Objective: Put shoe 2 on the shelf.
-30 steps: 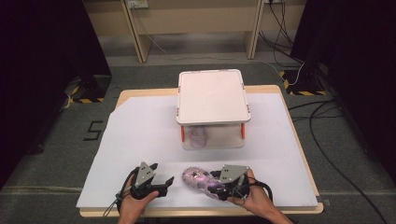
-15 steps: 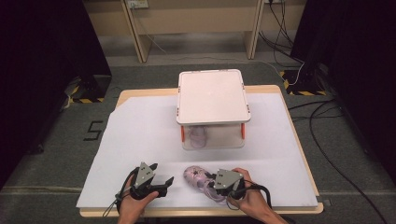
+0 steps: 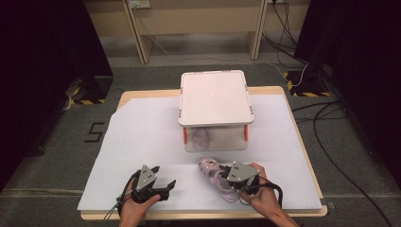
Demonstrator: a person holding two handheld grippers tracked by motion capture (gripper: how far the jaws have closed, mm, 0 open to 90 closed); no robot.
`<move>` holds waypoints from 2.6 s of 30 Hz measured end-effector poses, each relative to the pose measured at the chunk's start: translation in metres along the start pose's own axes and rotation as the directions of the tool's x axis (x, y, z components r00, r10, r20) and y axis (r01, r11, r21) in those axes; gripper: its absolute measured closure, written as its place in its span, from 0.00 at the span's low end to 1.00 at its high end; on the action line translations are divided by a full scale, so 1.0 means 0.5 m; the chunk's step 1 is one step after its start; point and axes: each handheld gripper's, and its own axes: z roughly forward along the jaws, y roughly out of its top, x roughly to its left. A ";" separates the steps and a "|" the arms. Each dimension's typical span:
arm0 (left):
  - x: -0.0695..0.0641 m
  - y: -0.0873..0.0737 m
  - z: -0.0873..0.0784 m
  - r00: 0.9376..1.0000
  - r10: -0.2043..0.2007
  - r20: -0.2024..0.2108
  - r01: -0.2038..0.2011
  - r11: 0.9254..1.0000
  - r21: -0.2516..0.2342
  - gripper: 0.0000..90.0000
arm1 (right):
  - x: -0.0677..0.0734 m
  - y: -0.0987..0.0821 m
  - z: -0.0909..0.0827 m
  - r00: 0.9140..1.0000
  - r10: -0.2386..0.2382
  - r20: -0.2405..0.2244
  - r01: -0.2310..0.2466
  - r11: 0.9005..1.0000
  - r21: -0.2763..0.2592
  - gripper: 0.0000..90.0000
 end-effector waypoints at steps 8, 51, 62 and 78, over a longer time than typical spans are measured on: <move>0.001 0.001 0.001 1.000 0.003 0.001 -0.003 1.000 0.004 0.21 | -0.054 -0.013 0.002 0.991 0.015 0.130 -0.019 0.999 0.030 0.92; -0.001 -0.002 0.000 1.000 0.008 0.010 -0.008 1.000 0.011 0.21 | -0.133 0.019 0.087 0.954 0.192 0.230 -0.204 0.979 0.027 0.45; -0.002 -0.001 0.000 1.000 0.008 0.013 -0.008 1.000 0.013 0.21 | -0.098 -0.027 0.013 0.950 0.283 0.128 -0.283 0.959 -0.025 0.38; -0.003 -0.002 0.004 1.000 0.015 0.015 -0.015 1.000 0.020 0.21 | -0.063 -0.084 0.063 0.944 0.300 0.136 -0.311 0.947 0.074 0.43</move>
